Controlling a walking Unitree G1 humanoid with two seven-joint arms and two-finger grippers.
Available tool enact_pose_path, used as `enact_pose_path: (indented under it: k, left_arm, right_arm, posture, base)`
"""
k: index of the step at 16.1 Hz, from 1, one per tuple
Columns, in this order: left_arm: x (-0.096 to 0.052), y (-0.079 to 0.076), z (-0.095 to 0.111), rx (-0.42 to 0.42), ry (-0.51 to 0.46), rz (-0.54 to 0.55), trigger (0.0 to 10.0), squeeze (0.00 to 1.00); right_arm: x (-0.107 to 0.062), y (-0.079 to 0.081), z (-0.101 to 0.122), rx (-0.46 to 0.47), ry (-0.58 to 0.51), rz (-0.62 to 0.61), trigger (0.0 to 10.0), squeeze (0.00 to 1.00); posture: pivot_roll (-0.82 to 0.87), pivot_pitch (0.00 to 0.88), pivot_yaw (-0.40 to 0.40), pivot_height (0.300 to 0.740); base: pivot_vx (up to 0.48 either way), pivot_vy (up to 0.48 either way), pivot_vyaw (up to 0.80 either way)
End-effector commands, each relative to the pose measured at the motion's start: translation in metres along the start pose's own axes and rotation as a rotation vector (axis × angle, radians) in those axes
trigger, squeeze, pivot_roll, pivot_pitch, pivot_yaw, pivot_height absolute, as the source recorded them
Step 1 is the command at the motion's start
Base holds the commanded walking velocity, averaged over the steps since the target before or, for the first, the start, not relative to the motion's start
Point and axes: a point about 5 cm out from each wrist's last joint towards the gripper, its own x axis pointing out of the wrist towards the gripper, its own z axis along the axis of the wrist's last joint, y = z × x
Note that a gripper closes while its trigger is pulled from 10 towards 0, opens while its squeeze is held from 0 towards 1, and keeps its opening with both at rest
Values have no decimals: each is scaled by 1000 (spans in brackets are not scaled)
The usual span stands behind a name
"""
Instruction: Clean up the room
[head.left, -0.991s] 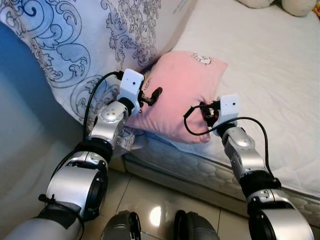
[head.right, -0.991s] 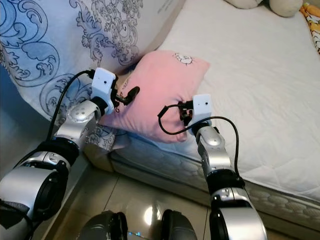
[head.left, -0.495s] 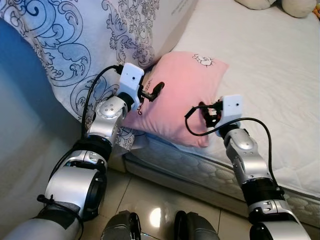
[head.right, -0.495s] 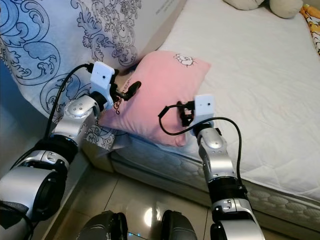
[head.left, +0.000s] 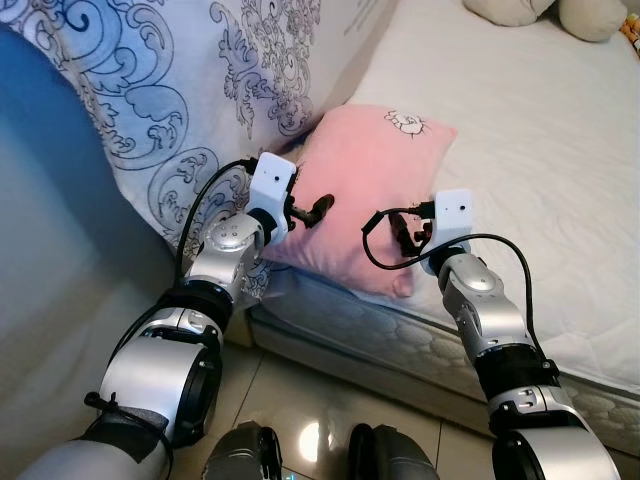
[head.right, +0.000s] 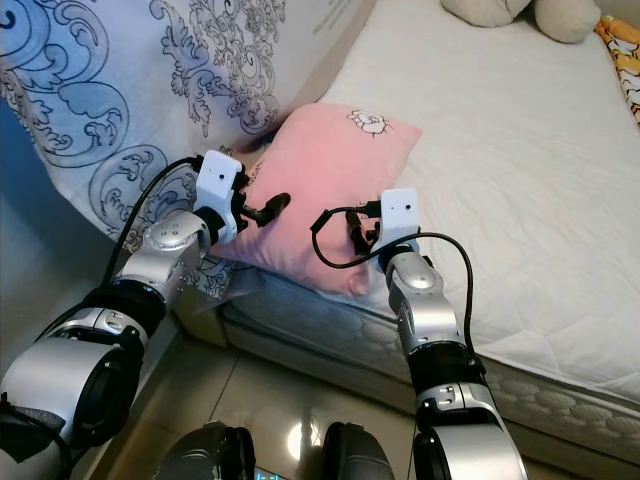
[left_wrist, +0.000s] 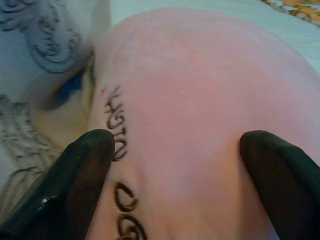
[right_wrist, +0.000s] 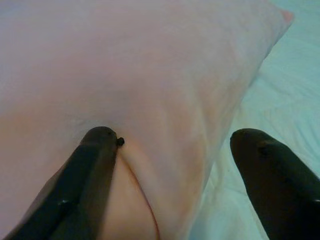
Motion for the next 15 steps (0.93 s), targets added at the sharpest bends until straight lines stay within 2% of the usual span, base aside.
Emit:
enact_pose_path:
  k: [1, 3, 7, 9, 11, 12, 13, 15]
  left_arm:
    - [3, 1, 7, 31, 1, 9, 10000, 1000]
    - [3, 5, 13, 30, -7, 15, 10000, 1000]
    - [3, 6, 10, 16, 23, 17, 10000, 1000]
    - [5, 2, 4, -77, 67, 7, 10000, 1000]
    - [5, -1, -4, -186, 108, -8, 10000, 1000]
    - [5, -5, -9, -275, 134, -27, 10000, 1000]
    - [4, -7, -18, -332, 170, -13, 10000, 0]
    - [4, -12, -22, -348, 190, -25, 10000, 0]
  right_arm:
    - [2, -2, 5, -6, -5, -2, 10000, 1000]
    - [3, 3, 6, 12, 0, 18, 10000, 1000]
    - [3, 2, -4, 94, 42, 5, 10000, 1000]
    - [6, 3, -15, 164, 108, 13, 10000, 1000]
    - [8, 7, -16, 154, 137, 40, 10000, 992]
    - [8, 9, -18, 168, 156, 52, 10000, 286]
    - [8, 10, -20, 189, 173, 62, 10000, 0]
    - [8, 7, -23, 221, 191, 51, 10000, 0]
  posture:
    - [-36, 101, -49, 710]
    - [-33, 108, -50, 710]
    - [-34, 122, -49, 710]
    - [-36, 135, -48, 710]
    - [-34, 137, -49, 710]
    - [-33, 140, -49, 710]
    - [-35, 143, -49, 710]
    - [-39, 146, -50, 710]
  base:
    - [0, 0, 0]
    - [0, 0, 0]
    - [0, 0, 0]
    - [0, 0, 0]
    - [0, 0, 0]
    - [0, 0, 0]
    - [0, 0, 0]
    - [0, 0, 0]
